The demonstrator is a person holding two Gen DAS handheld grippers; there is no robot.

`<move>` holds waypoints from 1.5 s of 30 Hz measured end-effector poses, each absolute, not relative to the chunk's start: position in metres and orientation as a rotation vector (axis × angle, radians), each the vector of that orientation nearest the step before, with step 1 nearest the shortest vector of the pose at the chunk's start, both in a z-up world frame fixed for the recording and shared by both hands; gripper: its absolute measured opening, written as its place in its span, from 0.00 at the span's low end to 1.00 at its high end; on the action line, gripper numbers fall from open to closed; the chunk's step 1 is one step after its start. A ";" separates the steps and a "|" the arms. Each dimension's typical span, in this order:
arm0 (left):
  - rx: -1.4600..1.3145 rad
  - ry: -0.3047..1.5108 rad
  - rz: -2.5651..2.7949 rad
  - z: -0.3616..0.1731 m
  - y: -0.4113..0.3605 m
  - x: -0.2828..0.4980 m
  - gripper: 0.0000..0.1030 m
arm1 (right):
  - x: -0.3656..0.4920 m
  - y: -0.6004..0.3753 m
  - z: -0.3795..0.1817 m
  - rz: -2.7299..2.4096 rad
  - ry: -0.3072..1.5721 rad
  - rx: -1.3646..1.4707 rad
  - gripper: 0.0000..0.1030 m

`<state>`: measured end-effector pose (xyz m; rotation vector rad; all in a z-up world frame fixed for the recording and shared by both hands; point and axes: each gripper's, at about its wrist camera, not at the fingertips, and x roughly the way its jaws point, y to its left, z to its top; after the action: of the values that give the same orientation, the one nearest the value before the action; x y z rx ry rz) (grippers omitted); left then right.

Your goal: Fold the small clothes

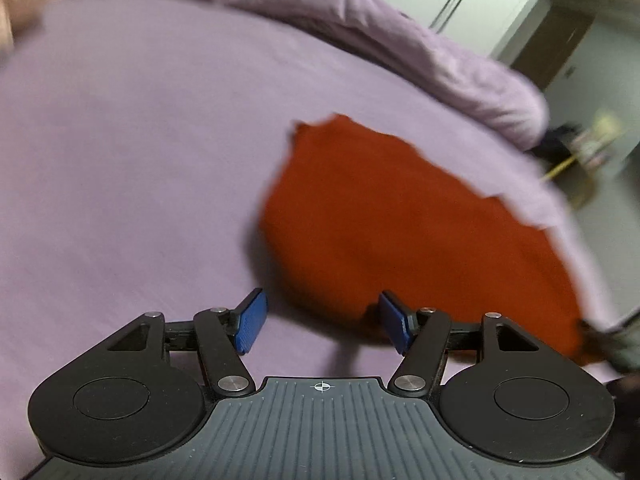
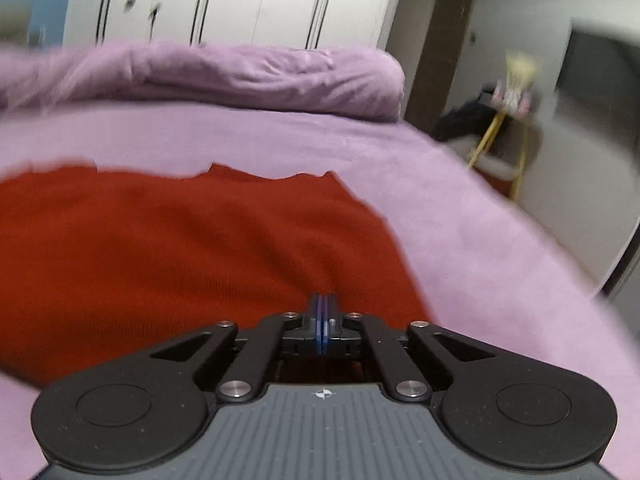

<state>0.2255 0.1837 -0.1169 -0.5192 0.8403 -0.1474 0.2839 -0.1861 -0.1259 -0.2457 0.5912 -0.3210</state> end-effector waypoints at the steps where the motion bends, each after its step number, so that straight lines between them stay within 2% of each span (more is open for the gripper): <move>1: -0.580 0.853 -0.177 -0.120 0.188 0.228 0.67 | 0.282 -0.182 -0.123 -0.338 0.585 -0.253 0.03; 4: -0.730 0.851 -0.196 -0.133 0.198 0.239 0.67 | 0.279 -0.180 -0.108 -0.227 0.577 -0.063 0.04; 7: -0.893 0.830 -0.179 -0.142 0.209 0.253 0.64 | 0.270 -0.155 -0.104 -0.081 0.578 -0.010 0.04; 12: -1.079 0.802 -0.138 -0.160 0.215 0.268 0.35 | 0.271 -0.102 -0.109 0.109 0.552 -0.049 0.04; 15: -1.128 0.799 -0.131 -0.164 0.219 0.271 0.27 | 0.274 -0.072 -0.112 0.169 0.550 -0.055 0.04; 21: -1.040 0.782 -0.148 -0.150 0.216 0.271 0.24 | 0.275 -0.043 -0.131 0.161 0.599 -0.150 0.04; 25: -0.964 0.777 -0.142 -0.137 0.209 0.274 0.23 | 0.268 -0.054 -0.121 0.166 0.540 -0.078 0.04; 27: -0.911 0.777 -0.143 -0.128 0.204 0.276 0.23 | 0.277 -0.058 -0.135 0.210 0.683 -0.082 0.04; 32: -0.715 0.735 -0.184 -0.083 0.177 0.277 0.22 | 0.268 -0.088 -0.116 0.234 0.652 0.002 0.03; 39: -0.319 0.665 -0.379 -0.023 0.063 0.281 0.22 | 0.242 -0.171 -0.090 0.060 0.562 0.184 0.04; 45: -0.159 0.780 -0.480 -0.061 -0.037 0.293 0.23 | 0.225 -0.227 -0.086 -0.053 0.538 0.225 0.04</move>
<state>0.2930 -0.0369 -0.0606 -0.1586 0.7803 -0.4799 0.2246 -0.2265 -0.0856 0.2254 0.5378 -0.0526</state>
